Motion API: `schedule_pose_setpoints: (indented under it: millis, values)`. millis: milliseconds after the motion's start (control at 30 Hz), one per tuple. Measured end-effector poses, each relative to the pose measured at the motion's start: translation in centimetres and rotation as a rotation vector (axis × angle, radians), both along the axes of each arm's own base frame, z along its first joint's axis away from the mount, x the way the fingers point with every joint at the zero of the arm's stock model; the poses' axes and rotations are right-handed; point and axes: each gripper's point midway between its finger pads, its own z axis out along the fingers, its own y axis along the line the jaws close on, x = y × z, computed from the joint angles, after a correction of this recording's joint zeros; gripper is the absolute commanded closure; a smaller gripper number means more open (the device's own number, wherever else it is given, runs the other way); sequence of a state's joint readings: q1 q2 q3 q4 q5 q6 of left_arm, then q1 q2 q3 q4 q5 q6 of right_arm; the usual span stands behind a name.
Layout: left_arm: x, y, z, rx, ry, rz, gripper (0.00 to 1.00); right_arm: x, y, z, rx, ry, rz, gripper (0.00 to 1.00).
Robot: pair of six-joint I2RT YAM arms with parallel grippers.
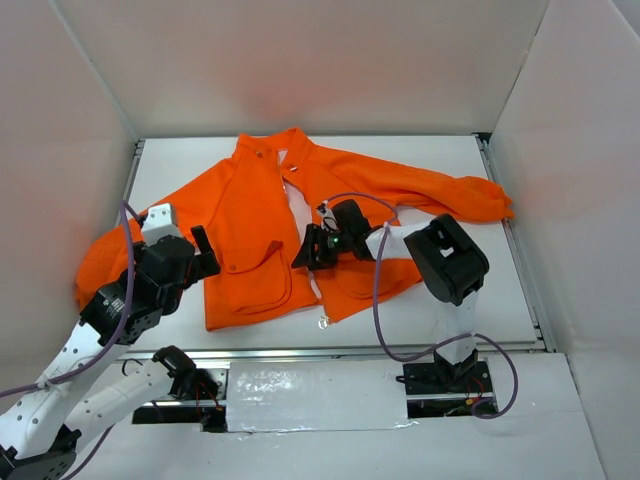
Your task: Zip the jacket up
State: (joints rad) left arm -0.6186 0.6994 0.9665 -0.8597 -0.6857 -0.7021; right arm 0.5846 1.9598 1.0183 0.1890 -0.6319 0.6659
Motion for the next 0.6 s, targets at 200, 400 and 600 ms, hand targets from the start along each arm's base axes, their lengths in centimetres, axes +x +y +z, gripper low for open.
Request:
schedule_pose_setpoints:
  millis: [200, 400, 600]
  values:
    - [0.0, -0.1, -0.1, -0.001, 0.003, -0.003, 0.01, -1.7, -1.0, -0.6, 0.013, 0.024, -0.018, 0.59]
    - [0.0, -0.1, -0.1, 0.011, 0.007, -0.016, 0.01, -2.7, -1.5, -1.0, 0.006, 0.051, -0.024, 0.93]
    - [-0.1, -0.9, -0.3, -0.014, 0.019, -0.052, 0.00, -2.6, -1.3, 0.3, 0.040, 0.045, -0.030, 1.00]
